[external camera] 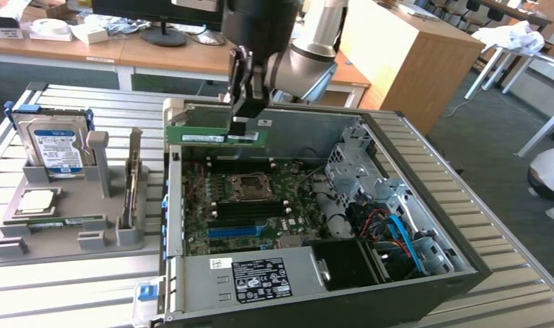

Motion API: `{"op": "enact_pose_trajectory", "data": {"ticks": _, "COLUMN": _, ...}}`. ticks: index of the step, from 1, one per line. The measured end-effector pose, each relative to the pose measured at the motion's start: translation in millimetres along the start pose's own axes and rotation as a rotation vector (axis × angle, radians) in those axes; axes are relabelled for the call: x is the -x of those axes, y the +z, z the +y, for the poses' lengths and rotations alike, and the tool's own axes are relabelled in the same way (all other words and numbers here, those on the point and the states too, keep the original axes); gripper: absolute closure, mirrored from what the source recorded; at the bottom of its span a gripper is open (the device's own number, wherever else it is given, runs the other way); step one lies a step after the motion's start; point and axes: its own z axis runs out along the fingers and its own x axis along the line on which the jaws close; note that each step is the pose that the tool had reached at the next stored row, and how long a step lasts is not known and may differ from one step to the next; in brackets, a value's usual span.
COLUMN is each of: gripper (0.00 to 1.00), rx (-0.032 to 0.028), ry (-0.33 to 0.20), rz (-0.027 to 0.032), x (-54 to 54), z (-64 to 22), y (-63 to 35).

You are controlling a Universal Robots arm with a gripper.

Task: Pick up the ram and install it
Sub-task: 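Pick up the ram and move it above insertion slot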

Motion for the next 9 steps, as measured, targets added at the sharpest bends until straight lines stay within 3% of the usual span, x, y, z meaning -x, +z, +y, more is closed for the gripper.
{"op": "enact_pose_trajectory", "data": {"ticks": 9, "gripper": 0.88, "rx": 0.0, "ry": 0.0, "rz": 0.0, "x": 0.0, "z": -13.8, "y": -0.6}}
